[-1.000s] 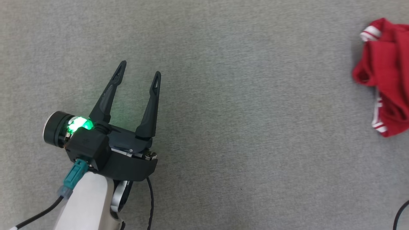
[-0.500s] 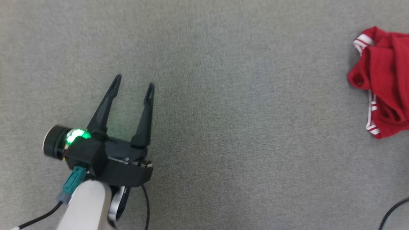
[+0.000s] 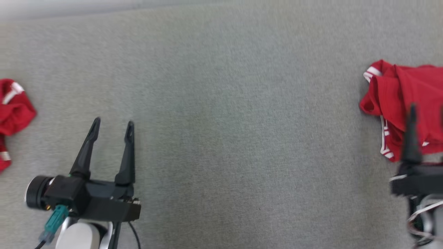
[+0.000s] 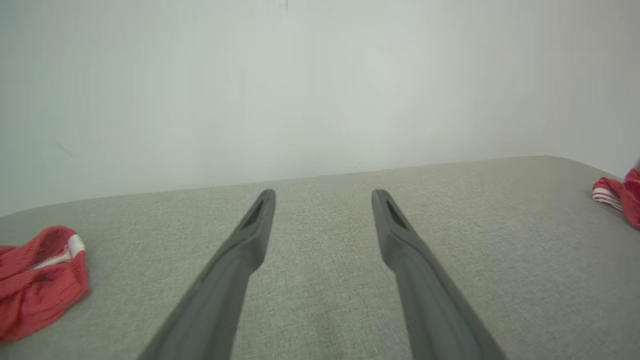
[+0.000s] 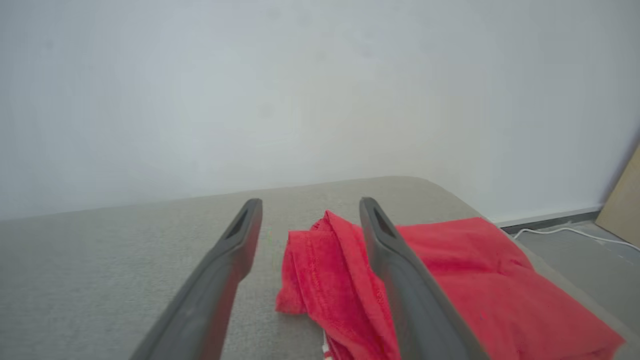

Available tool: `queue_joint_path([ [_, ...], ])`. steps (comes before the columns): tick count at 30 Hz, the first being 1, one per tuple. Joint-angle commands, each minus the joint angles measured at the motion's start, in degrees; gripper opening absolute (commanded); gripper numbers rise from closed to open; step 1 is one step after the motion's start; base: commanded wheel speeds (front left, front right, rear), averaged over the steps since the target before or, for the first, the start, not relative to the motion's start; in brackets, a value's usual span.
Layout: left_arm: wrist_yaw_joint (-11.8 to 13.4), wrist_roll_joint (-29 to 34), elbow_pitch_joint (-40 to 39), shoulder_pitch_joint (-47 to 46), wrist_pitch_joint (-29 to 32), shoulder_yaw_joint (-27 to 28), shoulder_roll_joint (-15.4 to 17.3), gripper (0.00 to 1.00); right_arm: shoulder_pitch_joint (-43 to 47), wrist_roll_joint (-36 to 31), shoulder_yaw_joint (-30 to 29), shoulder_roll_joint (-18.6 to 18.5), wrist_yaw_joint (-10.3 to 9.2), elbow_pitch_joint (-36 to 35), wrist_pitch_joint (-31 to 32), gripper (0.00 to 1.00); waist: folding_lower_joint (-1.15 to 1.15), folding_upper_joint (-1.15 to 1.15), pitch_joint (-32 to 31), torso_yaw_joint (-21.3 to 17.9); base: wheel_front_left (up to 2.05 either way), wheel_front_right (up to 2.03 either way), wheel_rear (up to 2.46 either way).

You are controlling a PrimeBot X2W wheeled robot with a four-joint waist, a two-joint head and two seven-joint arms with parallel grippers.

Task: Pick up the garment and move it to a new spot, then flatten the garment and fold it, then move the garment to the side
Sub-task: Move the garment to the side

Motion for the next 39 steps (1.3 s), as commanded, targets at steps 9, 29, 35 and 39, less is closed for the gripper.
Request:
queue_joint_path([
  [9, 0.41, -1.51, 2.54, 5.18, -1.24, -0.12, -0.29, 1.0, 8.14, -2.65, 6.19, 5.53, -0.06, -5.93, 3.38, 1.0, 0.01, 0.0, -6.88, 3.99, 0.0, 0.0, 0.0],
  [29, 1.27, -3.56, 8.21, 13.2, -0.48, -0.97, -0.26, 1.0, 15.92, -5.85, 11.43, 9.32, -0.06, -4.33, 5.48, 1.0, 0.01, 0.0, -16.64, 5.7, 0.0, 0.0, 0.0],
  [35, 1.86, -4.03, 8.56, 12.41, -0.64, -0.43, 0.02, 1.0, 16.86, -6.39, 12.45, 9.51, -0.06, -5.35, 6.01, 1.0, 0.01, 0.0, -17.11, 5.8, 0.0, 0.0, 0.0],
  [39, 2.27, -4.31, 8.77, 12.18, -0.55, -0.1, 0.14, 1.0, 17.31, -6.7, 12.68, 9.68, -0.06, -6.08, 6.16, 1.0, 0.01, 0.0, -17.14, 5.59, 0.0, 0.0, 0.0],
])
